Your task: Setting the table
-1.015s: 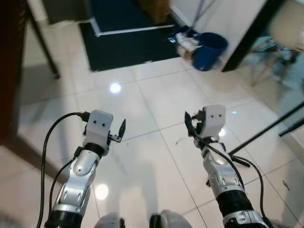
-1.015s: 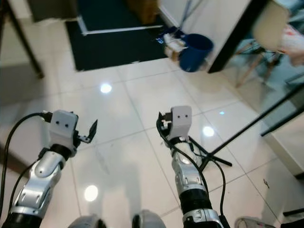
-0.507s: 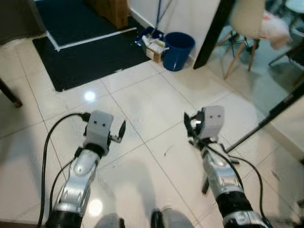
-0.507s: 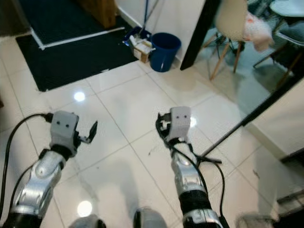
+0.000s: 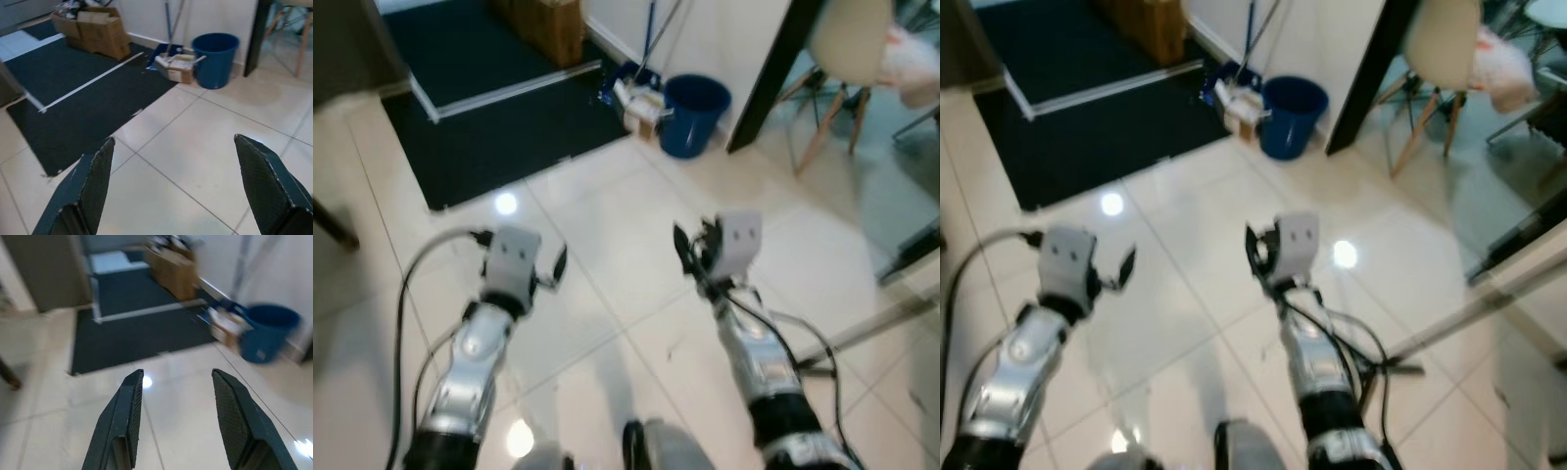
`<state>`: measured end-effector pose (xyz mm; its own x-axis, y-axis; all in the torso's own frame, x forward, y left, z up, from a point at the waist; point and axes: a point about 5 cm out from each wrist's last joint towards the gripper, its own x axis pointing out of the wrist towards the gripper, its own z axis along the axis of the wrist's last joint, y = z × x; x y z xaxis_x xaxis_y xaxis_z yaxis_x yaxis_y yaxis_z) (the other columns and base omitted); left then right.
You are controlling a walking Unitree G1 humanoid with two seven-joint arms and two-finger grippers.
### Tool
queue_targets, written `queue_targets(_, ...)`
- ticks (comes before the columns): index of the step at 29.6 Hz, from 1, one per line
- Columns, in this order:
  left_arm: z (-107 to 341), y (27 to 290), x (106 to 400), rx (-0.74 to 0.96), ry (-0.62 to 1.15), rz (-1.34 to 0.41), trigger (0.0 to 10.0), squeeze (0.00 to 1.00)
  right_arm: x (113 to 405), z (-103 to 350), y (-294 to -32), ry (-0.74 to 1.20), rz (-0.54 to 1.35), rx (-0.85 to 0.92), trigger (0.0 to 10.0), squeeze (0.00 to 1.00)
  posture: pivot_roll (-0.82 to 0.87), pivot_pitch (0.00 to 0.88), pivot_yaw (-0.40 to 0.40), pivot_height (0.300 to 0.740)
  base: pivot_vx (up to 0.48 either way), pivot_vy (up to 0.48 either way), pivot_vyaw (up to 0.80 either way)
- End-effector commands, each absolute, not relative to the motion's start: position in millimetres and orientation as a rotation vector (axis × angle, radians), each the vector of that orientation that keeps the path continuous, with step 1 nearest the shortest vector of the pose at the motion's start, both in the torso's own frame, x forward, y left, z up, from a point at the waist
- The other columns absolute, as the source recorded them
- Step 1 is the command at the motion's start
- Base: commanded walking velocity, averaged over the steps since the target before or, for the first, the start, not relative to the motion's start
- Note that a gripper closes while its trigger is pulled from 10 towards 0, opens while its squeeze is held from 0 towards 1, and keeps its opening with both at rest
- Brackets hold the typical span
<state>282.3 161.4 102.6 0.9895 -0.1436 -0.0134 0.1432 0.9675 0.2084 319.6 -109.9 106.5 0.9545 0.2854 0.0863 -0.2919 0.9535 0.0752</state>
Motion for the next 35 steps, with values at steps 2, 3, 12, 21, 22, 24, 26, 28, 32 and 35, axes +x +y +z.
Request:
queue_targets(2, 103.0, 167.1, 279.6, 0.223, -0.003, -0.111, 10.0, 0.0, 320.0, 106.2, -98.4, -0.059, 0.353, 0.104, 10.0, 0.0, 0.06, 0.047, -0.049, 0.74, 0.48, 0.0, 0.0)
queue_targets(3, 108.1, 170.6, 279.2, 0.222, -0.02, -0.087, 10.0, 0.0, 323.0, 108.2, -94.5, -0.059, 0.369, 0.11, 10.0, 0.0, 0.09, 0.061, -0.072, 0.74, 0.48, 0.0, 0.0)
queue_targets(12, 127.9, 182.7, 268.1, 0.21, -0.085, -0.005, 10.0, 0.0, 331.2, 116.1, -82.4, -0.055, 0.42, 0.15, 10.0, 0.0, 0.1, 0.07, -0.083, 0.74, 0.48, 0.0, 0.0)
queue_targets(21, 131.4, 169.4, 272.5, 0.213, -0.09, -0.077, 10.0, 0.0, 324.4, 115.0, -93.0, -0.071, 0.391, 0.184, 10.0, 0.0, 0.06, 0.059, -0.03, 0.74, 0.48, 0.0, 0.0)
queue_targets(22, 131.4, 169.4, 272.5, 0.213, -0.09, -0.077, 10.0, 0.0, 324.4, 115.0, -93.0, -0.071, 0.391, 0.184, 10.0, 0.0, 0.06, 0.059, -0.03, 0.74, 0.48, 0.0, 0.0)
queue_targets(24, 131.4, 168.8, 272.6, 0.214, -0.088, -0.08, 10.0, 0.0, 323.9, 114.5, -93.9, -0.071, 0.387, 0.186, 10.0, 0.0, 0.06, 0.058, -0.028, 0.74, 0.48, 0.0, 0.0)
queue_targets(26, 131.2, 168.0, 272.4, 0.214, -0.084, -0.085, 10.0, 0.0, 323.1, 114.1, -94.5, -0.071, 0.385, 0.193, 10.0, 0.0, 0.06, 0.056, -0.017, 0.74, 0.48, 0.0, 0.0)
queue_targets(28, 130.9, 167.3, 272.3, 0.214, -0.08, -0.09, 10.0, 0.0, 322.2, 113.7, -94.8, -0.07, 0.385, 0.203, 10.0, 0.0, 0.05, 0.053, -0.01, 0.74, 0.48, 0.0, 0.0)
queue_targets(32, 130.0, 162.5, 272.7, 0.221, -0.074, -0.123, 10.0, 0.0, 318.2, 112.2, -93.2, -0.062, 0.405, 0.237, 10.0, 0.0, 0.04, 0.04, 0.018, 0.74, 0.454, 0.0, 0.0)
queue_targets(35, 130.5, 159.2, 274.3, 0.232, -0.076, -0.15, 10.0, 0.0, 315.5, 111.2, -91.8, -0.058, 0.423, 0.246, 10.0, 0.0, 0.04, 0.036, 0.021, 0.74, 0.377, 0.0, 0.0)
